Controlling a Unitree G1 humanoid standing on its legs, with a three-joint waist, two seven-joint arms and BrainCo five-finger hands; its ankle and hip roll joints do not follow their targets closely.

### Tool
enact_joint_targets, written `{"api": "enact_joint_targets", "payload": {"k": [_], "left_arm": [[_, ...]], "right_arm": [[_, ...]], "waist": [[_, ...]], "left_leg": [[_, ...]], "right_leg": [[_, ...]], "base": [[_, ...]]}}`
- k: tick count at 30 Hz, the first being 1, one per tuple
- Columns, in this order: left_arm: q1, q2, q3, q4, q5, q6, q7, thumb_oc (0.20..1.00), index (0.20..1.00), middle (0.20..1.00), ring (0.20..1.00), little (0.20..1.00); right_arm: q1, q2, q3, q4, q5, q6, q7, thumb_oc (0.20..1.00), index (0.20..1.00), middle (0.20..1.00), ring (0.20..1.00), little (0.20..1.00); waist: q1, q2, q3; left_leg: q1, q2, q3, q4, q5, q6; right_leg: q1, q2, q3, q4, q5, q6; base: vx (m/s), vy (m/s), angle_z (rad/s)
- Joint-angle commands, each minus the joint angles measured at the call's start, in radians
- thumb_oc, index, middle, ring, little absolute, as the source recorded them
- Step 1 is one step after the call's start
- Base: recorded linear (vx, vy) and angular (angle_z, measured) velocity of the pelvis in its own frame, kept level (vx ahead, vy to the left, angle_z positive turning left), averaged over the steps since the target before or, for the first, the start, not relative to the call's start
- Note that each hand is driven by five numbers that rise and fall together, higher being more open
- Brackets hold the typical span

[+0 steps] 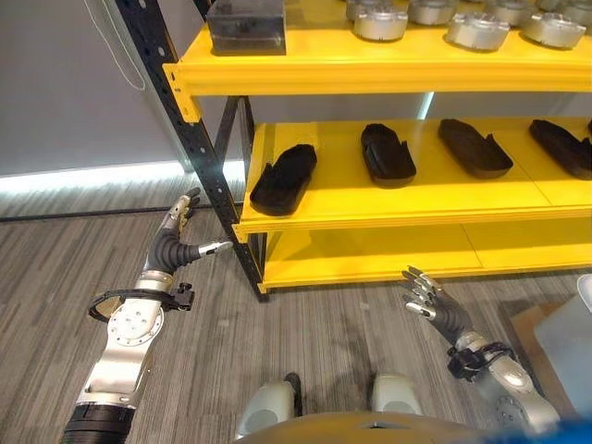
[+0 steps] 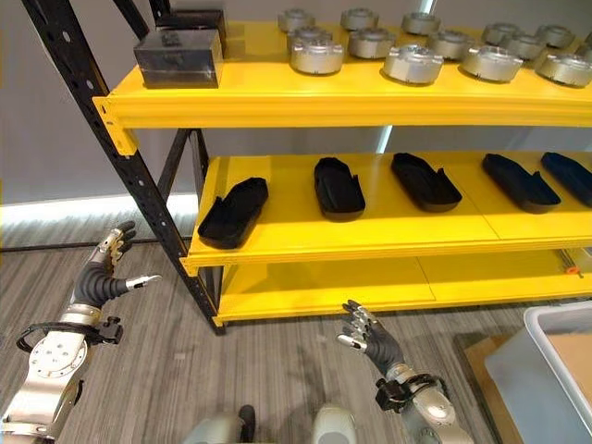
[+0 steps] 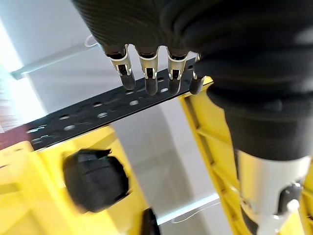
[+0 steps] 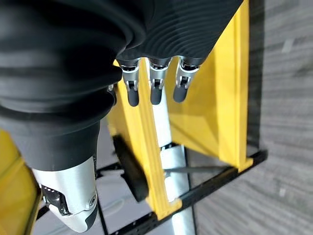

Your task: Move parts from the plastic box to the shelf.

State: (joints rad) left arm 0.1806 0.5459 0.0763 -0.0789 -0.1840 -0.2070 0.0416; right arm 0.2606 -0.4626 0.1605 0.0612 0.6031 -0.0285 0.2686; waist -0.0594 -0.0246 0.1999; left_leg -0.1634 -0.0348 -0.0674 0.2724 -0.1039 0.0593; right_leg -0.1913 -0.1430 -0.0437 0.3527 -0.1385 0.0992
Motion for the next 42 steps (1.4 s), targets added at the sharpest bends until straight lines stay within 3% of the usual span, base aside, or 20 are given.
{"api": "enact_joint_targets", "payload": {"k": [1,3,9,14,23,24,25,26,27,28,29,30,31,33,34,35,38,39,42], "left_arm": [[0.002,0.015,0.039,-0.118,-0.010,-0.071,-0.011,1.000,1.000,1.000,1.000,1.000],[0.002,0.007,0.023,-0.120,-0.015,-0.076,-0.012,1.000,1.000,1.000,1.000,1.000],[0.009,-0.018,-0.059,-0.141,-0.089,-0.078,-0.048,1.000,1.000,1.000,1.000,1.000],[-0.054,-0.016,-0.148,-0.146,-0.077,-0.070,-0.050,1.000,1.000,1.000,1.000,1.000],[-0.094,-0.022,-0.233,-0.142,-0.103,-0.060,-0.064,1.000,1.000,1.000,1.000,1.000],[-0.093,-0.026,-0.238,-0.139,-0.111,-0.059,-0.066,1.000,1.000,1.000,1.000,1.000],[-0.088,-0.030,-0.240,-0.138,-0.115,-0.059,-0.069,1.000,1.000,1.000,1.000,1.000],[-0.088,-0.030,-0.240,-0.138,-0.115,-0.059,-0.069,1.000,1.000,1.000,1.000,1.000],[-0.081,-0.032,-0.239,-0.143,-0.121,-0.057,-0.070,1.000,1.000,1.000,1.000,1.000],[-0.082,-0.032,-0.239,-0.143,-0.121,-0.057,-0.070,1.000,1.000,1.000,1.000,1.000],[-0.079,-0.029,-0.235,-0.142,-0.113,-0.057,-0.066,1.000,1.000,1.000,1.000,1.000],[-0.075,-0.029,-0.225,-0.145,-0.095,-0.058,-0.053,1.000,1.000,1.000,1.000,1.000],[-0.067,-0.028,-0.217,-0.130,-0.092,-0.058,-0.048,1.000,1.000,1.000,1.000,1.000],[-0.063,-0.025,-0.210,-0.120,-0.078,-0.057,-0.037,1.000,1.000,1.000,1.000,1.000],[-0.051,-0.014,-0.189,-0.106,-0.042,-0.059,-0.012,1.000,1.000,1.000,1.000,1.000],[-0.051,-0.015,-0.189,-0.106,-0.041,-0.059,-0.011,1.000,1.000,1.000,1.000,1.000],[-0.065,-0.005,-0.160,-0.053,0.014,-0.071,0.043,1.000,1.000,1.000,1.000,1.000],[-0.067,-0.005,-0.161,-0.051,0.015,-0.072,0.044,1.000,1.000,1.000,1.000,1.000],[-0.046,-0.011,-0.139,-0.023,0.044,-0.079,0.070,1.000,1.000,1.000,1.000,1.000]], "right_arm": [[-0.051,-0.011,-0.013,-0.054,0.022,-0.069,-0.005,1.000,1.000,1.000,1.000,1.000],[-0.063,-0.019,-0.004,-0.052,0.019,-0.073,-0.010,1.000,1.000,1.000,1.000,1.000],[-0.103,-0.011,0.010,-0.047,0.034,-0.095,-0.045,1.000,1.000,1.000,1.000,1.000],[-0.121,-0.003,0.010,-0.039,0.028,-0.112,-0.077,1.000,1.000,1.000,1.000,1.000],[-0.150,-0.003,0.010,-0.025,0.016,-0.137,-0.116,1.000,1.000,1.000,1.000,1.000],[-0.152,-0.006,0.012,-0.026,0.015,-0.138,-0.117,1.000,1.000,1.000,1.000,1.000],[-0.149,-0.013,0.010,-0.027,0.010,-0.143,-0.120,1.000,1.000,1.000,1.000,1.000],[-0.149,-0.013,0.010,-0.027,0.010,-0.143,-0.120,1.000,1.000,1.000,1.000,1.000],[-0.142,-0.026,0.006,-0.034,0.009,-0.148,-0.125,1.000,1.000,1.000,1.000,1.000],[-0.142,-0.026,0.006,-0.034,0.009,-0.148,-0.125,1.000,1.000,1.000,1.000,1.000],[-0.144,-0.034,0.003,-0.035,0.013,-0.151,-0.128,1.000,1.000,1.000,1.000,1.000],[-0.143,-0.044,-0.006,-0.040,0.001,-0.155,-0.137,1.000,1.000,1.000,1.000,1.000],[-0.150,-0.050,-0.010,-0.034,-0.008,-0.158,-0.154,1.000,1.000,1.000,1.000,1.000],[-0.156,-0.045,-0.010,-0.022,-0.012,-0.162,-0.166,1.000,1.000,1.000,1.000,1.000],[-0.162,-0.046,-0.016,-0.012,-0.027,-0.171,-0.178,1.000,1.000,1.000,1.000,1.000],[-0.162,-0.046,-0.016,-0.012,-0.027,-0.171,-0.179,1.000,1.000,1.000,1.000,1.000],[-0.162,-0.035,-0.027,0.012,-0.048,-0.185,-0.213,1.000,1.000,1.000,1.000,1.000],[-0.163,-0.035,-0.027,0.012,-0.048,-0.185,-0.213,1.000,1.000,1.000,1.000,1.000],[-0.148,-0.016,-0.031,0.025,-0.059,-0.178,-0.211,1.000,1.000,1.000,1.000,1.000]], "waist": [[-0.012,-0.017,-0.001],[-0.013,-0.018,0.001],[-0.019,-0.011,-0.029],[-0.037,-0.004,-0.046],[-0.048,0.006,-0.052],[-0.047,0.007,-0.053],[-0.043,0.006,-0.046],[-0.045,0.007,-0.047],[-0.024,-0.007,-0.020],[-0.029,-0.004,-0.020],[-0.014,-0.015,-0.001],[-0.015,-0.020,0.027],[-0.004,-0.023,0.040],[0.004,-0.024,0.042],[0.015,-0.011,0.051],[0.016,-0.014,0.051],[0.022,0.018,0.075],[0.024,0.017,0.078],[0.021,0.035,0.061]], "left_leg": [[0.121,-0.033,0.014,0.033,-0.137,-0.024],[0.123,-0.027,0.022,0.034,-0.140,-0.027],[0.153,0.025,0.000,-0.029,-0.117,-0.054],[0.189,0.069,-0.026,-0.099,-0.085,-0.085],[0.207,0.130,-0.050,-0.088,-0.080,-0.113],[0.205,0.134,-0.051,-0.073,-0.077,-0.116],[0.175,0.140,-0.054,0.022,-0.027,-0.124],[0.169,0.140,-0.057,0.031,-0.030,-0.125],[0.090,0.117,-0.083,0.215,0.087,-0.125],[0.078,0.117,-0.090,0.232,0.082,-0.125],[0.048,0.082,-0.106,0.316,0.102,-0.120],[-0.017,0.101,-0.065,0.367,0.125,-0.110],[-0.064,0.140,-0.058,0.279,0.129,-0.108],[-0.074,0.159,-0.062,0.223,0.137,-0.111],[-0.097,0.218,-0.077,0.071,0.189,-0.128],[-0.089,0.219,-0.074,0.058,0.195,-0.130],[-0.084,0.311,-0.045,-0.145,0.312,-0.170],[-0.079,0.312,-0.043,-0.150,0.315,-0.171],[0.003,0.315,-0.041,-0.184,0.254,-0.173]], "right_leg": [[0.003,-0.058,0.007,-0.232,0.126,0.046],[0.006,-0.048,0.029,-0.241,0.147,0.047],[0.043,-0.015,0.025,-0.254,0.130,0.030],[0.056,0.005,0.011,-0.228,0.086,0.017],[0.063,0.042,-0.017,-0.152,0.014,-0.013],[0.067,0.050,-0.015,-0.149,0.006,-0.019],[0.088,0.063,-0.013,-0.152,-0.008,-0.038],[0.087,0.064,-0.015,-0.153,-0.007,-0.038],[0.128,0.077,-0.011,-0.167,-0.015,-0.069],[0.127,0.078,-0.017,-0.168,-0.014,-0.068],[0.138,0.077,-0.013,-0.173,-0.015,-0.078],[0.149,0.071,-0.030,-0.166,-0.030,-0.088],[0.149,0.068,-0.016,-0.144,-0.045,-0.088],[0.147,0.070,-0.007,-0.135,-0.054,-0.086],[0.140,0.081,0.001,-0.093,-0.082,-0.080],[0.138,0.081,0.003,-0.088,-0.085,-0.082],[0.142,0.081,-0.011,0.003,-0.141,-0.071],[0.143,0.081,-0.010,0.006,-0.142,-0.072],[0.154,0.057,0.009,0.016,-0.156,-0.041]], "base": [[0.08,-0.078,0.20],[0.06,-0.072,0.30],[0.11,-0.128,0.01],[0.09,-0.111,0.17],[0.10,-0.126,0.18],[0.14,-0.201,0.06],[0.09,-0.145,0.06],[0.08,-0.224,0.09],[0.00,-0.111,0.13],[0.01,-0.161,0.13],[0.00,-0.109,0.06],[0.07,-0.097,-0.02],[0.06,-0.048,0.10],[0.10,0.050,0.07],[0.12,0.066,-0.11],[0.14,0.105,-0.09],[0.14,0.146,-0.13],[0.10,0.181,-0.10],[0.11,0.227,-0.32]]}}
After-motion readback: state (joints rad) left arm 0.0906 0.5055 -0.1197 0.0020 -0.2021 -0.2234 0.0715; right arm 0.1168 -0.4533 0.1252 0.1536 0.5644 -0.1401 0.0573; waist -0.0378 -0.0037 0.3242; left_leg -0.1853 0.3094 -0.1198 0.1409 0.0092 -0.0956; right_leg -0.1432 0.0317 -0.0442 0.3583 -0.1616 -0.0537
